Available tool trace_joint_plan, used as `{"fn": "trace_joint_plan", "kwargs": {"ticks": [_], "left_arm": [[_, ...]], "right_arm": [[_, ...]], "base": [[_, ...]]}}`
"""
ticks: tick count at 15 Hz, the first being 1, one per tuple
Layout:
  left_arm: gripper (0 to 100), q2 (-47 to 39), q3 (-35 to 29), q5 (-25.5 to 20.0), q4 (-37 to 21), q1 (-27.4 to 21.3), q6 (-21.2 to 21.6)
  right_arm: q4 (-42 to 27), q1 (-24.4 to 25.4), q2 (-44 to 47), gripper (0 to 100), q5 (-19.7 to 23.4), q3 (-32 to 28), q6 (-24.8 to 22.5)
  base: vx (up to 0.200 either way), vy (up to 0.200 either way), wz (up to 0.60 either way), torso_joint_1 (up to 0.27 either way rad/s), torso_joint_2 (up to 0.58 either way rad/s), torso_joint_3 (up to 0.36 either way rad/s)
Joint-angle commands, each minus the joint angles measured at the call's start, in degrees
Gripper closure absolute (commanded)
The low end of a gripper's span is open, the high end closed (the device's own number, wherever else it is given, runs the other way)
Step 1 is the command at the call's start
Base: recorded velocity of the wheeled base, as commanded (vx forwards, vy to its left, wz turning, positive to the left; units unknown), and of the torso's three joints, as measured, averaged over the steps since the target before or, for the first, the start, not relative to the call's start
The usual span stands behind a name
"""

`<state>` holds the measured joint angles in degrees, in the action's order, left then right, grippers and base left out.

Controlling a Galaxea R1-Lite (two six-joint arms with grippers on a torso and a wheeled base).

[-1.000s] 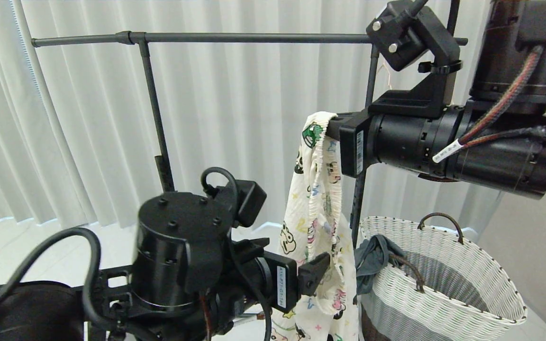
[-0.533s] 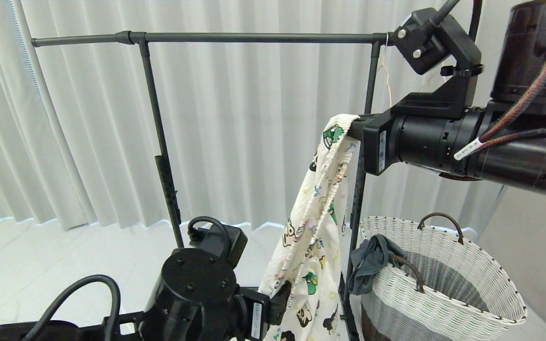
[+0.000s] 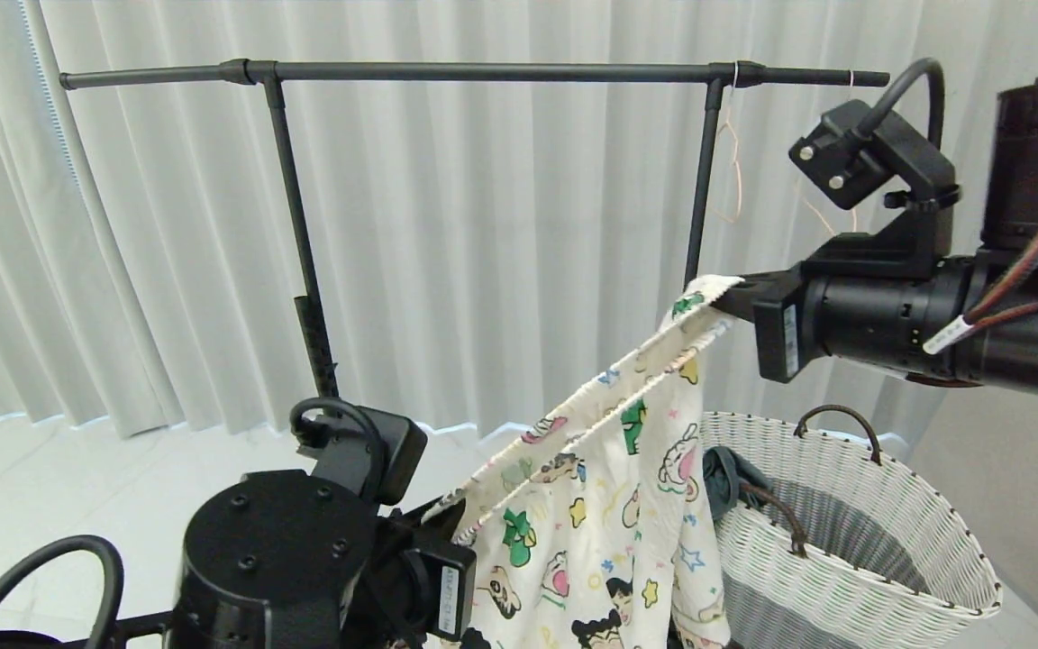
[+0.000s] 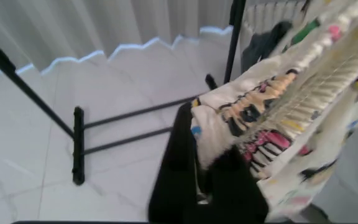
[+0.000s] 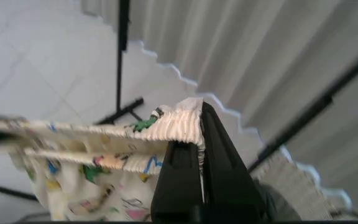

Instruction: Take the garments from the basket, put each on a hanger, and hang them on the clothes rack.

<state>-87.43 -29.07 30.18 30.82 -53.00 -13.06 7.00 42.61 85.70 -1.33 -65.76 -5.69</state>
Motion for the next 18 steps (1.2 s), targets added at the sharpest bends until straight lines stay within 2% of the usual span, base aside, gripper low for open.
{"fn": "trace_joint_plan", "kwargs": {"ticks": [1,2,4,6,8,9,11,12,13,15,16,18], "left_arm": [[100,2.88,-4.24,0.05,-1.2,0.09,0.49],[100,3.58,-8.45,0.05,-6.47,0.09,0.49],[100,5.17,-20.58,-1.18,-21.59,0.09,-0.22],[100,4.99,-32.89,-5.31,-34.33,0.09,-1.71],[100,5.25,-43.96,-11.2,-46.99,0.09,-2.76],[100,5.43,-46.6,-13.05,-49.98,0.09,-3.12],[100,6.66,-57.67,-22.8,-62.63,0.09,-4.61],[100,7.36,-60.75,-27.9,-65.71,0.09,-4.96],[100,7.63,-62.07,-31.94,-66.15,0.18,-5.23],[100,7.63,-61.98,-32.56,-66.15,0.18,-5.31],[100,7.45,-61.1,-31.24,-66.15,0.09,-4.43],[100,7.01,-61.01,-27.9,-65.97,0.09,0.49]], "right_arm": [[-4.45,-4.64,-6.07,100,0.27,2.65,-0.02],[-7.26,-6.22,-8.0,100,0.63,3.09,0.16],[-11.66,-7.98,-10.64,100,1.42,3.09,0.24],[-12.8,-8.59,-11.43,100,1.42,2.83,0.24],[-12.8,-10.26,-11.34,100,1.5,1.16,0.24],[-12.8,-10.79,-11.26,100,1.5,0.37,0.24],[-13.06,-13.78,-10.11,100,2.82,-5.44,0.24],[-13.59,-14.74,-9.67,100,3.97,-8.07,0.24],[-14.56,-15.01,-9.32,100,5.11,-10.36,0.24],[-16.4,-15.01,-9.32,100,5.81,-12.29,0.24],[-20.97,-15.1,-9.76,100,5.9,-14.93,0.24],[-26.95,-15.45,-10.9,100,5.99,-17.74,0.24]], "base": [[0.0,0.0,0.0,0.0,0.0,0.0],[0.0,0.0,0.0,0.0,0.0,0.0],[0.0,0.0,0.0,0.0,0.0,0.0],[0.0,0.0,0.0,0.0,0.0,0.0],[0.0,0.0,0.0,0.0,0.0,0.0],[0.0,0.0,0.0,0.0,0.0,0.0],[0.0,0.0,0.0,0.0,0.0,0.0],[0.0,0.0,0.0,0.0,0.0,0.0],[0.0,0.0,0.0,0.0,0.0,0.0],[0.0,0.0,0.0,0.0,0.0,0.0],[0.0,0.0,0.0,0.0,0.0,0.0],[0.0,0.0,0.0,0.0,0.0,0.0]]}}
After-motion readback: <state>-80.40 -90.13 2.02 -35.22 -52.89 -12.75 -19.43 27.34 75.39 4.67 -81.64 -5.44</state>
